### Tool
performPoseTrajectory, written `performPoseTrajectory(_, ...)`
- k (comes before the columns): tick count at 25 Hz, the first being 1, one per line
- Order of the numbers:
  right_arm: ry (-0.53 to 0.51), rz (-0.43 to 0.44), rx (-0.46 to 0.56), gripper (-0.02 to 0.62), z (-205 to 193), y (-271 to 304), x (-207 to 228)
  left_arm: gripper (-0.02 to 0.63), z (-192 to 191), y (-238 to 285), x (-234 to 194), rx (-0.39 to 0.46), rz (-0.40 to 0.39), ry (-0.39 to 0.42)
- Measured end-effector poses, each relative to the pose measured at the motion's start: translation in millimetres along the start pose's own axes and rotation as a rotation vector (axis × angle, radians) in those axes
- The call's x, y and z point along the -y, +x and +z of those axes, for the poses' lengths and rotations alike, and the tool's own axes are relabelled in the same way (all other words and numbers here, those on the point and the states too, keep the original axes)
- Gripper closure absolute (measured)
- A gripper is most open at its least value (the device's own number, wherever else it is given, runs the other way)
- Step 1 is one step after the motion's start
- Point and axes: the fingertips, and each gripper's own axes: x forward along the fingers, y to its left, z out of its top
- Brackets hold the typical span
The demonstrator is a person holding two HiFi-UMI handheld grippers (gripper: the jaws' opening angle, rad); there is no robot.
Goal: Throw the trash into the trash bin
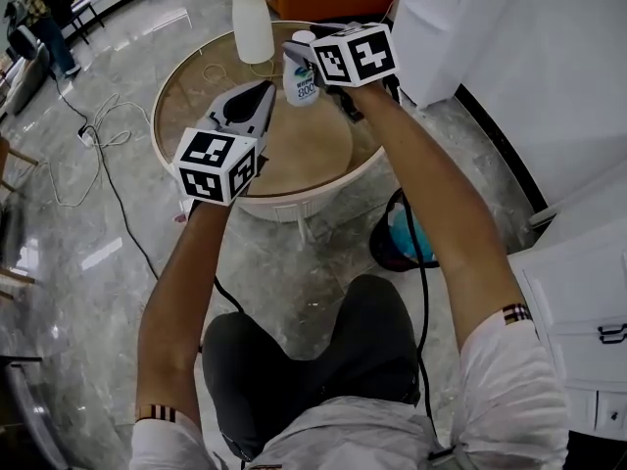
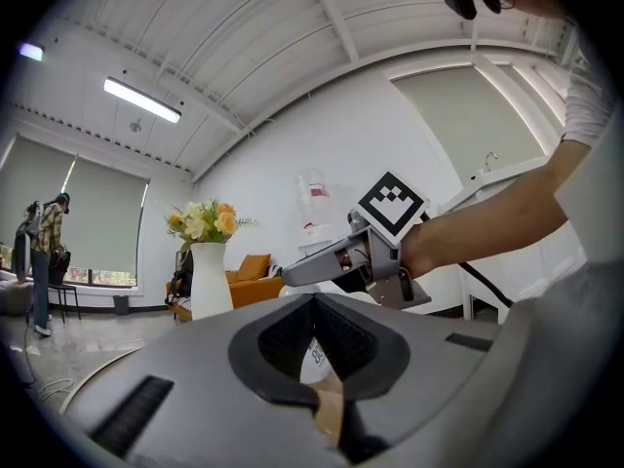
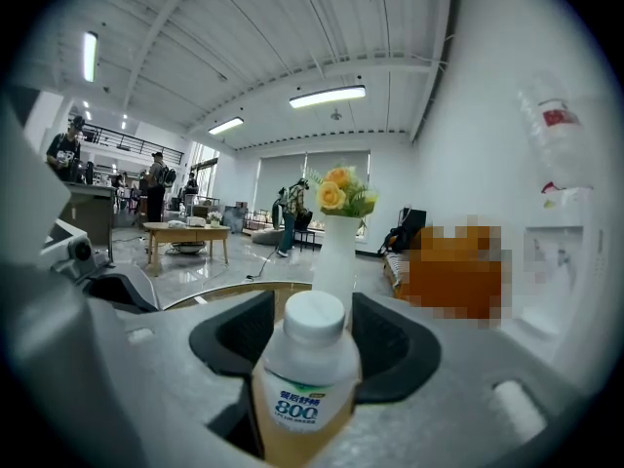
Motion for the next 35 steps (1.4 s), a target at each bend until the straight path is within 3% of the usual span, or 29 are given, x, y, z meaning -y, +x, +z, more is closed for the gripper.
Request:
performPoseTrajectory(5, 0.015, -0.007, 0.011, 0.405, -2.9, -0.5, -1.1, 0.607, 1.8, -5.1, 1.6, 0.009, -0.008, 0.0)
performPoseTrajectory(16, 0.003, -0.023, 0.083, 0.41, 6.1, -48.1, 1.8, 0.607, 8.4, -3.9, 17.1, 0.039, -0.04, -0.018)
performPoseTrajectory(28, 0.019, -0.079, 0.154, 0.41, 7.9, -190.7, 7.8, 0.607, 29.5, 13.3, 97.8, 0.128, -0.212, -0.058)
performPoseTrajectory(35, 0.047, -0.19, 0.134, 0.41, -40.0, -264.5, 25.7, 0.607, 33.6, 27.1, 157.8, 0.162, -0.328, -0.068)
